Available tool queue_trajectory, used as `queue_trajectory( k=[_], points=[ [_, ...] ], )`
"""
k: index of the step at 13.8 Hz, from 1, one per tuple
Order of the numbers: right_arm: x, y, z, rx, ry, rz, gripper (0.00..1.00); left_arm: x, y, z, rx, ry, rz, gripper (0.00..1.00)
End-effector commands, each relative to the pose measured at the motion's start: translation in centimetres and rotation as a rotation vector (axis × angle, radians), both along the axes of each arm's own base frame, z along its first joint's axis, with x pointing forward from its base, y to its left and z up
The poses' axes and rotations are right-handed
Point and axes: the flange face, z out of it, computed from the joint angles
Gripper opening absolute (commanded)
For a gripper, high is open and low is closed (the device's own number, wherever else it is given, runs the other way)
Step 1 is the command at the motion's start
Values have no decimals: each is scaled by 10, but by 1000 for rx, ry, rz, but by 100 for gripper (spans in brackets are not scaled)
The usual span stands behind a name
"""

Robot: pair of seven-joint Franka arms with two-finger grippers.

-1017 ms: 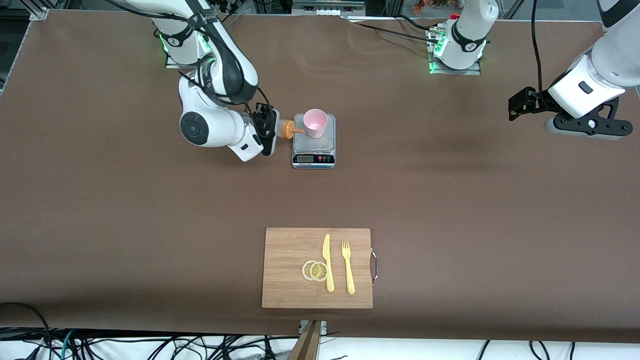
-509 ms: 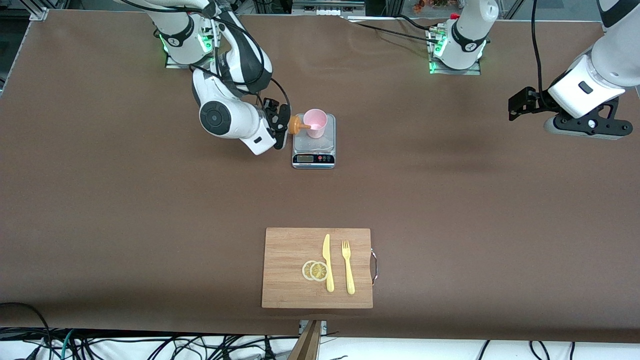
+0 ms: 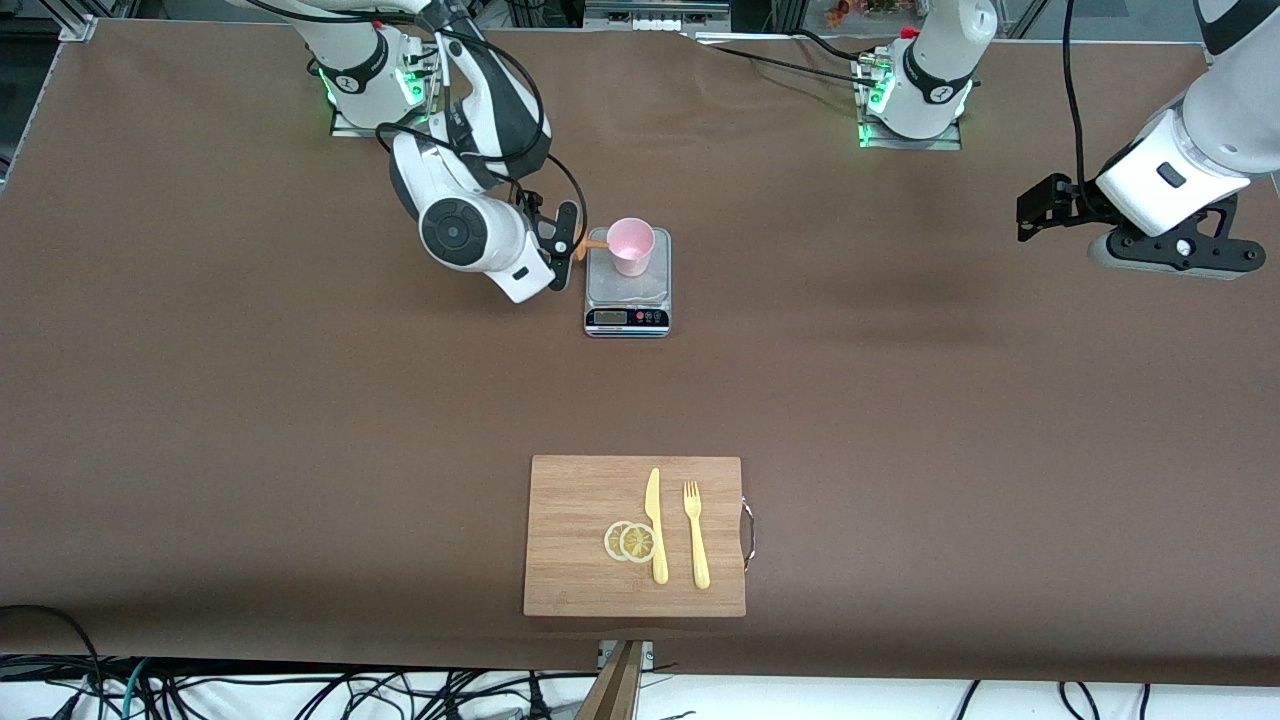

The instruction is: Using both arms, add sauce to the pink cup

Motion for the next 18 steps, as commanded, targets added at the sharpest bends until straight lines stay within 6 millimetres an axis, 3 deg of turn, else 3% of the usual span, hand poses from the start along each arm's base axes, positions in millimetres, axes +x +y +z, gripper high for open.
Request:
queue_trajectory(
  k=[1, 11, 18],
  points=[
    [-9, 8, 8, -33, -10, 14, 0, -6, 0, 8, -5, -1, -1, 100],
    [-19, 28, 11, -78, -57, 88, 0, -6, 0, 7, -5, 0, -3, 100],
    [-16, 31, 20, -110, -79, 134, 0, -6, 0, 8, -5, -1, -4, 100]
  ],
)
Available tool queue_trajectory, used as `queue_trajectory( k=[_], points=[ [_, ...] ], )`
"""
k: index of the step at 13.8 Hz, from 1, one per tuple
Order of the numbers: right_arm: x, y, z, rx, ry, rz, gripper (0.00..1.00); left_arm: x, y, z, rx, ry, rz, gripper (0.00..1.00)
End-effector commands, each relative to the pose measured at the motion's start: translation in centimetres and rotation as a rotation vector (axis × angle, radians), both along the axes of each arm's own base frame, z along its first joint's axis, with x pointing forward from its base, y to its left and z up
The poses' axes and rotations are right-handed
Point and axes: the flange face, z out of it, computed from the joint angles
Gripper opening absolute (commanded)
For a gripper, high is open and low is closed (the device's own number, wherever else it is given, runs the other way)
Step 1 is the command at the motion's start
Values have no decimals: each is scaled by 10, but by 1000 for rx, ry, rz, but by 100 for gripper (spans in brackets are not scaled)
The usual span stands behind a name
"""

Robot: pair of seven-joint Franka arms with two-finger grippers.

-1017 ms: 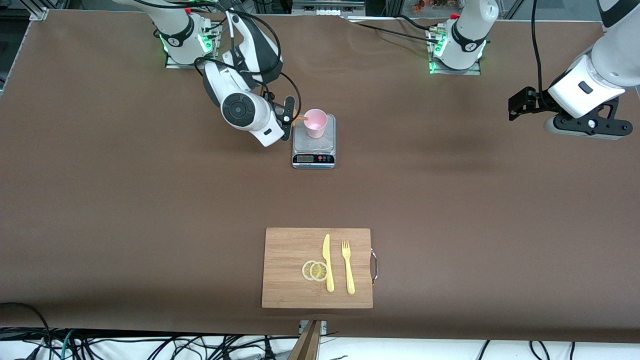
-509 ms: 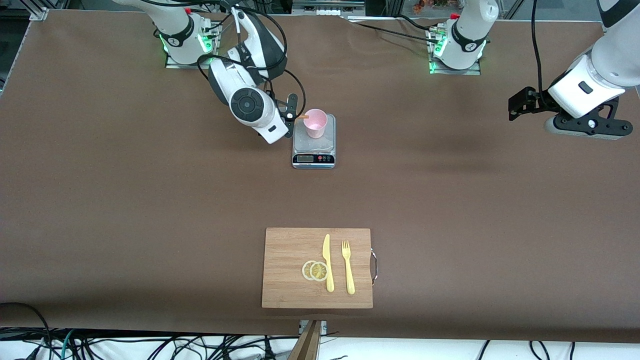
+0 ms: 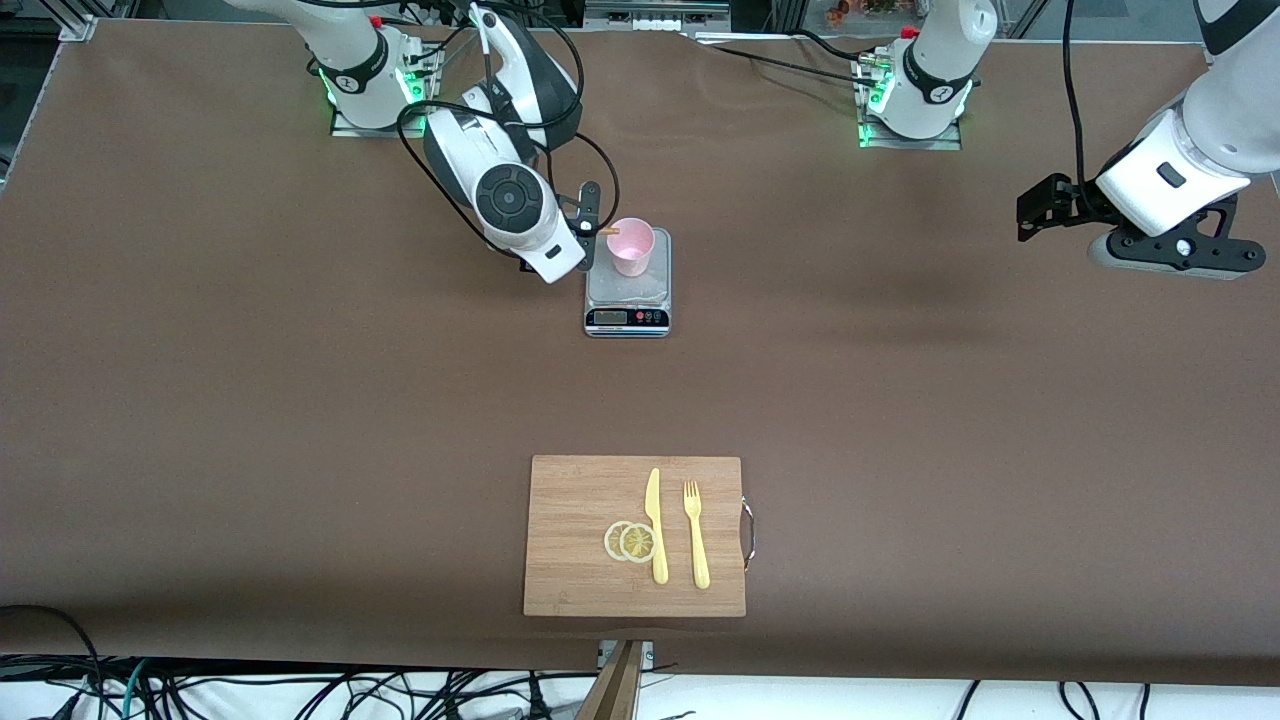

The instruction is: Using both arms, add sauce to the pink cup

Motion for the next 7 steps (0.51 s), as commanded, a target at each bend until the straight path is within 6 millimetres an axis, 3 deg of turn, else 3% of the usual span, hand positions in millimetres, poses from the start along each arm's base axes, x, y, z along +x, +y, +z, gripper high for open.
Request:
queue_trajectory(
  k=[1, 7],
  points=[
    [0, 4, 10, -25, -13, 10, 0, -6, 0, 7, -5, 0, -4, 100],
    [8, 11, 12, -69, -27, 55, 0, -6, 0, 7, -5, 0, -4, 100]
  ],
)
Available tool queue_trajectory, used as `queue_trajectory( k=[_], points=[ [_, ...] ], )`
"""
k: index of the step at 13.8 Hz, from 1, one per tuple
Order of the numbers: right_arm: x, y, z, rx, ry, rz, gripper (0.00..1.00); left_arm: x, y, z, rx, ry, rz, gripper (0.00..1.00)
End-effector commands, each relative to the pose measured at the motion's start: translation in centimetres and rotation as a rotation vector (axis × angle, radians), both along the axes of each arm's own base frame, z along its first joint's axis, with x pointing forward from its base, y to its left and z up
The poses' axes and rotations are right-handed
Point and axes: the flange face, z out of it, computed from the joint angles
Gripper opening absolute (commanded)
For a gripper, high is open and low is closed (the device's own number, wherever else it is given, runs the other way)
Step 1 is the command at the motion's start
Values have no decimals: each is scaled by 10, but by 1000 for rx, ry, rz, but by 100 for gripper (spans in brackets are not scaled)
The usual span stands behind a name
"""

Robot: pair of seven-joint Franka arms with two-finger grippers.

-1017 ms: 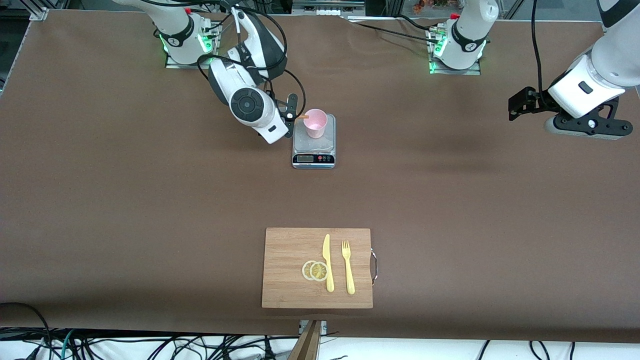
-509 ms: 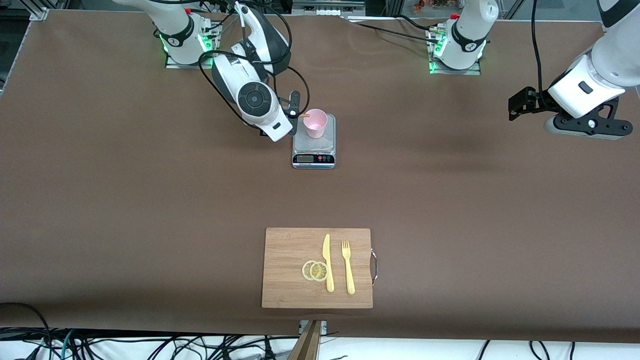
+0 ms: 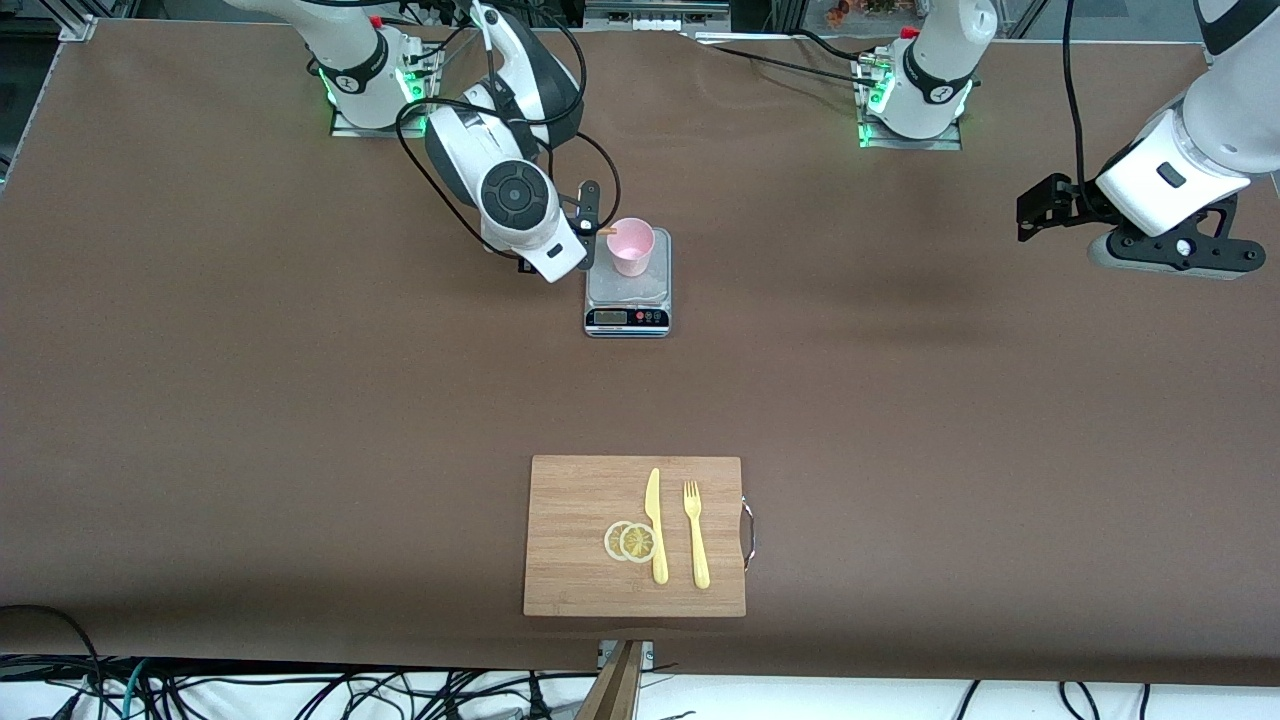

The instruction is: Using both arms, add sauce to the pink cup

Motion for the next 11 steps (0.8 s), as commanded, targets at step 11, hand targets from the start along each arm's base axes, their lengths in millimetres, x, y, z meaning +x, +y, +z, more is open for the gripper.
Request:
queue_trajectory(
  k=[11],
  points=[
    [2, 21, 8, -75, -25, 38, 0, -5, 2, 7, -6, 0, -4, 100]
  ],
)
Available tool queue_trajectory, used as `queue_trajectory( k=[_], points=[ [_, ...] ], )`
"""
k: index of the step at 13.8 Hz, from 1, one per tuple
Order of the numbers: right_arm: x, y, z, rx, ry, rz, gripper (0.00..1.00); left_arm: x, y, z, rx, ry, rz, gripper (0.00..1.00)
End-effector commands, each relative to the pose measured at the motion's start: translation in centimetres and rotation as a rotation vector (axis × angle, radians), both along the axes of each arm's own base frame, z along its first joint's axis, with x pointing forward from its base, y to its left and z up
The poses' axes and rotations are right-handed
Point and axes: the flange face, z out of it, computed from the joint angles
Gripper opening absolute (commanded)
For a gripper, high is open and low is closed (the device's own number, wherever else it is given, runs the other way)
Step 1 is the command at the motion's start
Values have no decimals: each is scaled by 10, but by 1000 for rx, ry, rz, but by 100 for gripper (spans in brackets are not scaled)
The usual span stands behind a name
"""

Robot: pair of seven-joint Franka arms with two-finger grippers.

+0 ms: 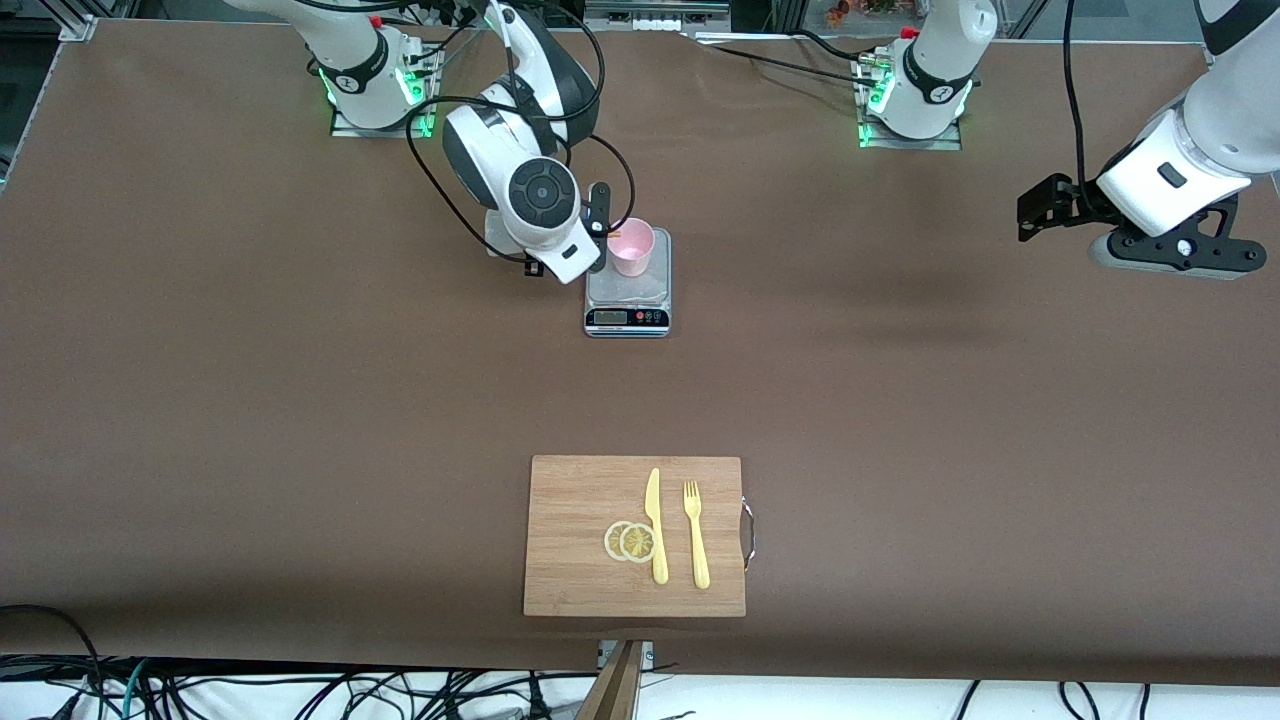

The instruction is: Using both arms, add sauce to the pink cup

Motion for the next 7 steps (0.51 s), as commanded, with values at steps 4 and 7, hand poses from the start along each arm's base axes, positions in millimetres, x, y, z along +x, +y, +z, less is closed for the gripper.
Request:
queue_trajectory(
  k=[4, 7],
  points=[
    [4, 11, 14, -57, -3, 31, 0, -5, 3, 7, -6, 0, -2, 100],
    [4, 12, 13, -83, -8, 20, 0, -5, 3, 7, -6, 0, -2, 100]
  ],
)
